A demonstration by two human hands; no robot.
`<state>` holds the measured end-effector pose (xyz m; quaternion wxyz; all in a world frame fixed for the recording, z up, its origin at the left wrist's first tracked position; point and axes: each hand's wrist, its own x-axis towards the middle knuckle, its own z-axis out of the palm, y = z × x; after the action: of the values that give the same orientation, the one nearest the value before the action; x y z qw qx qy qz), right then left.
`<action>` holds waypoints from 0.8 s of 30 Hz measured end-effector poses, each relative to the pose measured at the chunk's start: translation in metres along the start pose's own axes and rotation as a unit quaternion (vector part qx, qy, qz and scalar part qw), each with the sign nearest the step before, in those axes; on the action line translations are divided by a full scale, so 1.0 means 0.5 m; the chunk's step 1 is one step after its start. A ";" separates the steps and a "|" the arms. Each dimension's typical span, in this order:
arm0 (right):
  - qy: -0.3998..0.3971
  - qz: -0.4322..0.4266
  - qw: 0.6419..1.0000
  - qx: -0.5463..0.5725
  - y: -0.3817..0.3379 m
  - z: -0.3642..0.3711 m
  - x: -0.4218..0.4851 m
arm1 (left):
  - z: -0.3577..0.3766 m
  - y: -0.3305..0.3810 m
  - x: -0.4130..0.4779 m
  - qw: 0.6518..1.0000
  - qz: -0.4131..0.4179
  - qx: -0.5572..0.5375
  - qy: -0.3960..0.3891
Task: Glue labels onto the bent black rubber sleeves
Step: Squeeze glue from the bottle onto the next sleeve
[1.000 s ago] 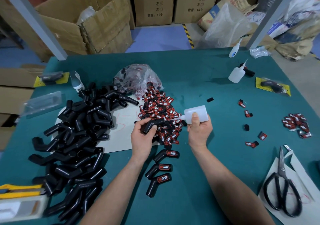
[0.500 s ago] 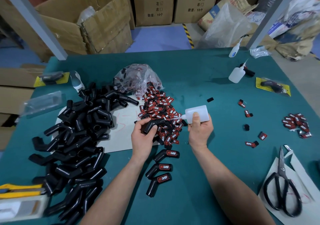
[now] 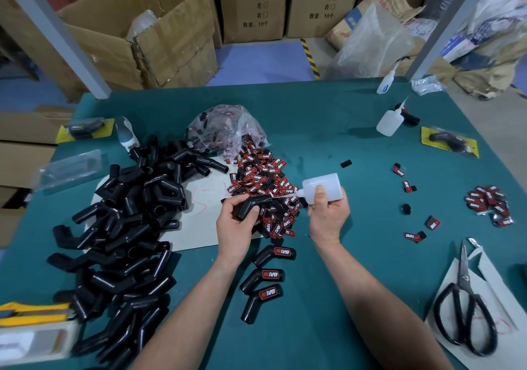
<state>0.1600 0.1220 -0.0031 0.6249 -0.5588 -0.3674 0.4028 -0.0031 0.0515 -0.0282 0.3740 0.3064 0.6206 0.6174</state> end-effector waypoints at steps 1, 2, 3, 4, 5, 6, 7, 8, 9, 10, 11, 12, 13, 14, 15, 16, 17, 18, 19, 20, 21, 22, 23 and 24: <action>0.003 0.001 1.000 0.002 -0.001 -0.001 0.001 | 0.000 0.000 0.000 1.000 -0.001 0.001 -0.001; 0.006 0.003 1.000 0.005 -0.003 -0.001 0.003 | 0.000 0.001 0.000 1.000 -0.001 0.003 -0.001; 0.008 0.004 1.000 0.007 -0.004 -0.002 0.004 | 0.001 0.002 0.000 1.000 -0.001 0.007 -0.002; 0.007 0.005 1.000 0.008 -0.005 -0.002 0.004 | 0.002 0.002 0.000 1.000 -0.001 0.009 -0.002; 0.003 0.006 1.000 0.009 -0.005 -0.001 0.002 | 0.002 0.003 -0.001 1.000 -0.001 0.010 -0.003; -0.001 0.007 1.000 0.012 -0.004 0.000 -0.001 | 0.002 0.004 -0.001 1.000 0.000 0.008 -0.002; -0.006 0.008 1.000 0.016 -0.004 0.001 -0.004 | 0.002 0.005 -0.001 1.000 0.001 0.007 -0.002; -0.009 0.008 1.000 0.019 -0.004 0.002 -0.006 | 0.002 0.006 -0.001 1.000 0.001 0.008 -0.002; -0.008 0.008 1.000 0.019 -0.004 0.002 -0.007 | 0.002 0.006 -0.001 1.000 0.002 0.009 -0.002; -0.005 0.008 1.000 0.014 -0.005 0.001 -0.006 | 0.002 0.006 -0.001 1.000 0.002 0.009 -0.002; -0.001 0.006 1.000 0.009 -0.006 0.000 -0.004 | 0.001 0.006 -0.002 1.000 0.002 0.009 -0.003; 0.003 0.006 1.000 0.007 -0.008 -0.001 -0.002 | 0.002 0.006 -0.002 1.000 0.002 0.010 -0.004; 0.005 0.006 1.000 0.009 -0.009 -0.002 0.000 | 0.002 0.007 -0.002 1.000 0.002 0.011 -0.005; 0.005 0.008 1.000 0.011 -0.009 -0.002 0.000 | 0.002 0.007 -0.002 1.000 0.002 0.011 -0.006; 0.003 0.009 1.000 0.011 -0.009 -0.002 -0.001 | 0.003 0.008 -0.002 1.000 0.001 0.011 -0.005; -0.002 0.009 1.000 0.011 -0.008 -0.001 -0.003 | 0.003 0.008 -0.002 1.000 0.000 0.010 -0.005; -0.007 0.009 1.000 0.012 -0.007 0.000 -0.006 | 0.003 0.008 -0.003 1.000 -0.001 0.010 -0.004; -0.009 0.007 1.000 0.015 -0.006 0.000 -0.007 | 0.003 0.009 -0.003 1.000 -0.003 0.010 -0.003; -0.008 0.005 1.000 0.015 -0.005 -0.001 -0.007 | 0.003 0.009 -0.003 1.000 -0.004 0.009 -0.003; -0.005 0.003 1.000 0.011 -0.005 -0.001 -0.005 | 0.003 0.010 -0.004 1.000 -0.004 0.008 -0.003; -0.001 0.002 1.000 0.005 -0.005 -0.002 -0.002 | 0.004 0.010 -0.005 1.000 -0.003 0.008 -0.004; 0.003 0.003 1.000 0.002 -0.004 -0.002 0.001 | 0.004 0.011 -0.005 1.000 -0.001 0.009 -0.005; 0.006 0.004 1.000 0.001 -0.003 -0.003 0.002 | 0.004 0.012 -0.005 1.000 0.001 0.012 -0.006; 0.007 0.004 1.000 0.001 -0.001 -0.003 0.002 | 0.005 0.013 -0.005 1.000 0.002 0.015 -0.007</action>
<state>0.1616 0.1224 -0.0025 0.6261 -0.5624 -0.3609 0.4018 -0.0003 0.0508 -0.0216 0.3724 0.3176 0.6261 0.6070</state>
